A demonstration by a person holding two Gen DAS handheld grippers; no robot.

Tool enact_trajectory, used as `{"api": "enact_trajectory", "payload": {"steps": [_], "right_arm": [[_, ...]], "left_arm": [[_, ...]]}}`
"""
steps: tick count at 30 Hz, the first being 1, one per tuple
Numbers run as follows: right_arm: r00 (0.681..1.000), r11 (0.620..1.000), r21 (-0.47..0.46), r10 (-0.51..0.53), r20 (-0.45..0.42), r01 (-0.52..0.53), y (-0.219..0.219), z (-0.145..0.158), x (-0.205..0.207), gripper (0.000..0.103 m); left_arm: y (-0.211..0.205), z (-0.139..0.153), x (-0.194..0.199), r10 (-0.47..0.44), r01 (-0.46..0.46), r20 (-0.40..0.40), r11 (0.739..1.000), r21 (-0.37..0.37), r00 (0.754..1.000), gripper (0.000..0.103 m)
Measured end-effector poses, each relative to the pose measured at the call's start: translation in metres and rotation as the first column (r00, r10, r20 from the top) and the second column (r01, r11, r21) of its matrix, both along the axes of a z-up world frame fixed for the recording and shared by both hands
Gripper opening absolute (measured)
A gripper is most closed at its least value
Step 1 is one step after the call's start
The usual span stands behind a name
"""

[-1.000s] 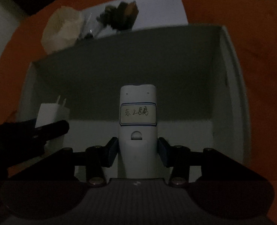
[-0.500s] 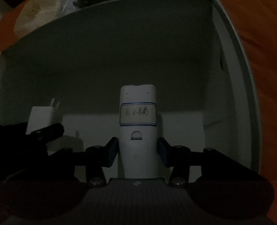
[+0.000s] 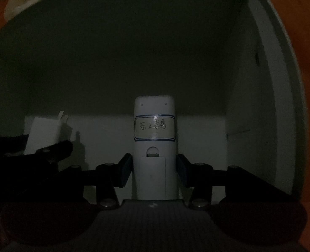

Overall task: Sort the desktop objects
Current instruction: 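Lower the charger into the box with the left tool while the right tool lowers the spray bottle, then open both tools and withdraw them from the box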

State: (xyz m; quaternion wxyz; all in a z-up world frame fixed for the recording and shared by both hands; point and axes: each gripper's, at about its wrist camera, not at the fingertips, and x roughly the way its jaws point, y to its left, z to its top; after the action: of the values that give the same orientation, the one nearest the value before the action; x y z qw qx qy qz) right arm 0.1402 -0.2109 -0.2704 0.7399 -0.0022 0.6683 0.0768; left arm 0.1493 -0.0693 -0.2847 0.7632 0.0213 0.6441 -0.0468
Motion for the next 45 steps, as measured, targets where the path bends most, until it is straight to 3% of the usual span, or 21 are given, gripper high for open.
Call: {"api": "enact_trajectory", "payload": {"steps": [7, 12, 19, 26, 32, 36, 38, 40, 43, 45], "right_arm": [[1.000, 1.000, -0.018, 0.003, 0.013, -0.003, 0.002, -0.002, 0.009, 0.049], [1.000, 1.000, -0.024, 0.000, -0.014, 0.000, -0.002, -0.007, 0.012, 0.049], [0.996, 0.999, -0.031, 0.032, -0.082, -0.035, 0.000, -0.011, 0.006, 0.049], [0.993, 1.000, -0.020, 0.014, -0.119, -0.017, -0.002, -0.008, 0.008, 0.052], [0.996, 1.000, 0.012, -0.010, -0.094, 0.011, -0.019, 0.017, 0.006, 0.054], [0.999, 0.997, 0.066, -0.023, -0.049, 0.026, -0.028, 0.044, 0.005, 0.054], [0.999, 0.995, 0.097, -0.031, -0.019, 0.033, -0.033, 0.061, 0.004, 0.054], [0.999, 0.990, 0.132, -0.043, 0.011, 0.041, -0.032, 0.075, 0.004, 0.054], [0.998, 0.986, 0.162, -0.031, 0.053, 0.022, -0.015, 0.108, 0.011, 0.054], [0.997, 0.985, 0.171, -0.018, 0.072, 0.006, -0.004, 0.104, 0.014, 0.054]], "left_arm": [[-0.001, -0.012, 0.008, -0.006, 0.008, -0.068, 1.000, 0.027, 0.998, 0.051], [0.000, -0.019, 0.007, 0.000, 0.003, -0.087, 0.999, 0.039, 0.996, 0.051], [0.008, -0.026, 0.006, 0.005, 0.000, -0.178, 1.000, 0.031, 0.984, 0.052], [0.014, -0.017, 0.005, -0.008, 0.012, -0.156, 1.000, 0.024, 0.988, 0.062], [0.027, 0.012, -0.004, -0.018, 0.020, -0.054, 0.999, 0.025, 0.998, 0.064], [0.041, 0.056, -0.006, -0.005, 0.007, 0.065, 1.000, -0.029, 0.998, 0.065], [0.045, 0.085, 0.015, 0.026, -0.017, 0.133, 0.997, -0.070, 0.991, 0.066], [0.056, 0.116, 0.015, 0.067, -0.042, 0.197, 0.991, -0.129, 0.978, 0.067], [0.071, 0.153, 0.019, 0.124, -0.081, 0.281, 0.984, -0.161, 0.952, 0.068], [0.077, 0.176, 0.023, 0.154, -0.105, 0.309, 0.980, -0.171, 0.938, 0.068]]}}
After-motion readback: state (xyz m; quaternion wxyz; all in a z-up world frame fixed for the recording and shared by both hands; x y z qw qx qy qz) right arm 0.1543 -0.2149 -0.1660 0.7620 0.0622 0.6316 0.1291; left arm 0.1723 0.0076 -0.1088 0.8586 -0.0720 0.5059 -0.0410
